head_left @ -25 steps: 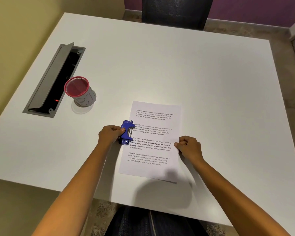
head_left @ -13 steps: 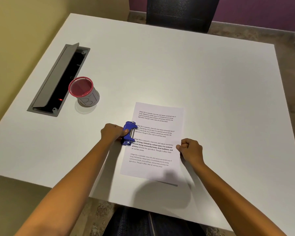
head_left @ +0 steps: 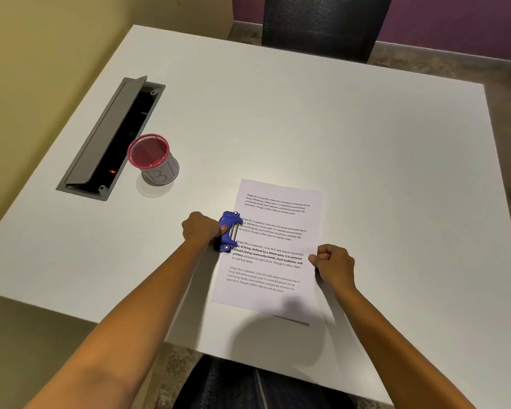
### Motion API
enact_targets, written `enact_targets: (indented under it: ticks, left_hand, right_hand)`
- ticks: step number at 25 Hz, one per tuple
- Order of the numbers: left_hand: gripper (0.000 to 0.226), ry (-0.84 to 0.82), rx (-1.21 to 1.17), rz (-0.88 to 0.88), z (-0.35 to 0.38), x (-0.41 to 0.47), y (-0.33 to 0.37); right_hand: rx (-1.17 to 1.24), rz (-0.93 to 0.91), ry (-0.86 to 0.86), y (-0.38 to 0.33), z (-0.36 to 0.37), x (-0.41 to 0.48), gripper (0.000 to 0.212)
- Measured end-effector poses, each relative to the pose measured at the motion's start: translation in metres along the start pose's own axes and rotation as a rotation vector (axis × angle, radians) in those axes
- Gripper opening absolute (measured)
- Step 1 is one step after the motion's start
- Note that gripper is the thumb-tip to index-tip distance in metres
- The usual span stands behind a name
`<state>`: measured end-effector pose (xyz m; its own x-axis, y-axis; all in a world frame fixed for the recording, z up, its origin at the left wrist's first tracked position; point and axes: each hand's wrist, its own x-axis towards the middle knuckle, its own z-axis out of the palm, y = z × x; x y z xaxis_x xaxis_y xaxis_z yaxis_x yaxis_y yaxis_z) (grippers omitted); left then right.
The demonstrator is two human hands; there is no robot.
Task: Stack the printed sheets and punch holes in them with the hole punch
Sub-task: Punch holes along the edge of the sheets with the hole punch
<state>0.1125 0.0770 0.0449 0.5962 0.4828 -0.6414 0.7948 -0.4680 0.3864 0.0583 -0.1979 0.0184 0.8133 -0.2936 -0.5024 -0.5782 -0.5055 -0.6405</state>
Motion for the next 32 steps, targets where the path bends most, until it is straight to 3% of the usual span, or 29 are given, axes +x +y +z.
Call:
enact_targets:
  ticks: [5, 14, 17, 20, 26, 32]
  left_hand:
    - [0.027, 0.022, 0.004, 0.013, 0.002, 0.003, 0.002]
    - [0.039, 0.022, 0.029, -0.045, 0.003, 0.012, 0.002]
    - [0.036, 0.034, -0.002, -0.024, 0.005, 0.014, 0.000]
    - [0.016, 0.078, -0.011, 0.014, 0.008, 0.013, -0.002]
    - [0.017, 0.066, 0.011, -0.006, 0.007, 0.023, -0.004]
    - [0.032, 0.046, 0.058, -0.041, 0.007, 0.026, -0.001]
  right_hand:
    - [0.010, 0.018, 0.016, -0.002, 0.001, -0.002, 0.020]
    - [-0.026, 0.031, 0.002, -0.008, -0.001, -0.001, 0.034]
    - [-0.030, 0.040, 0.007, -0.009, -0.001, -0.002, 0.043]
    - [-0.023, 0.038, 0.016, -0.009, -0.002, -0.003, 0.047]
    - [-0.025, 0.031, 0.009, -0.011, -0.003, -0.003, 0.047]
    - [-0.026, 0.037, 0.009, -0.012, -0.003, -0.004, 0.047]
